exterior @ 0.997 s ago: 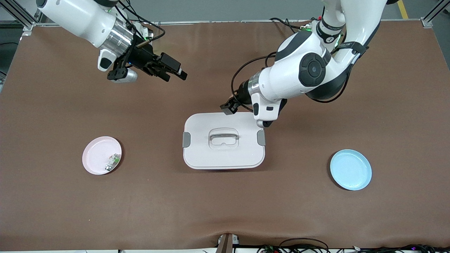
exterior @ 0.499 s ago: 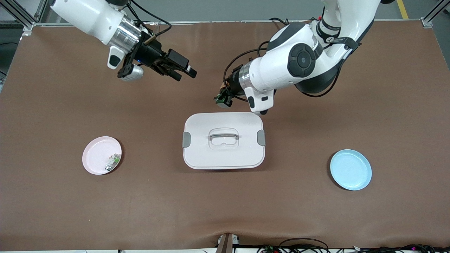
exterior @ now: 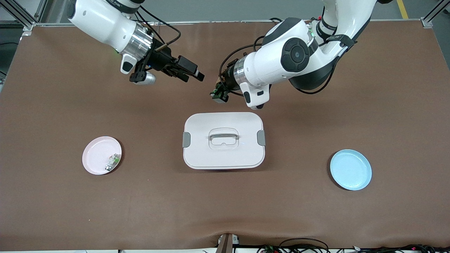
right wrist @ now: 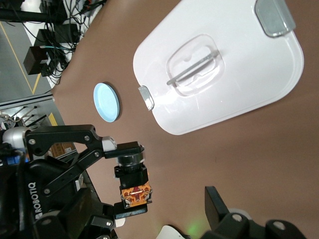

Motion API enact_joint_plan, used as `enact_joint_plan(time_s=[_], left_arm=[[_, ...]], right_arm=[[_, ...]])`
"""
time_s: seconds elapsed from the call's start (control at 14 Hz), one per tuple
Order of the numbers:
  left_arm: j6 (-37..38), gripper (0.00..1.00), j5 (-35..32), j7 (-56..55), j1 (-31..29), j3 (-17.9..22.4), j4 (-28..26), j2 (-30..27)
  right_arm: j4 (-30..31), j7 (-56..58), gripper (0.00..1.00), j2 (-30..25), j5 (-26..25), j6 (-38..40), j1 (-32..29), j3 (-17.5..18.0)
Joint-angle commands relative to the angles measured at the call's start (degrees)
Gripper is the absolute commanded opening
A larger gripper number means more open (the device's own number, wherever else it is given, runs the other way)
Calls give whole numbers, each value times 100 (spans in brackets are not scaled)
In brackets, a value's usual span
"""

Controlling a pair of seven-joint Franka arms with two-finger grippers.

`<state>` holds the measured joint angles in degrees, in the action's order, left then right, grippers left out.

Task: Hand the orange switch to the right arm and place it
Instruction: 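Carry the switch above the box toward the open right gripper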

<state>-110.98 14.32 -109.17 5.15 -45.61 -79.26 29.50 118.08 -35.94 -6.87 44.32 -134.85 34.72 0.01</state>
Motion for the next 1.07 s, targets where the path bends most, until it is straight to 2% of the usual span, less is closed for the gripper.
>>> enact_joint_plan(time_s=[0.0, 0.28, 1.0], left_arm=[[-2, 0, 97, -87, 65, -54, 60, 56], [-90, 0, 176, -87, 65, -54, 60, 65], [-556, 0, 177, -70, 197, -62, 60, 126]], right_arm=[[40, -325, 100, 19, 138, -85, 254, -62], [40, -335, 100, 159, 147, -200, 465, -62], [-13, -344, 100, 415, 156, -287, 562, -62]])
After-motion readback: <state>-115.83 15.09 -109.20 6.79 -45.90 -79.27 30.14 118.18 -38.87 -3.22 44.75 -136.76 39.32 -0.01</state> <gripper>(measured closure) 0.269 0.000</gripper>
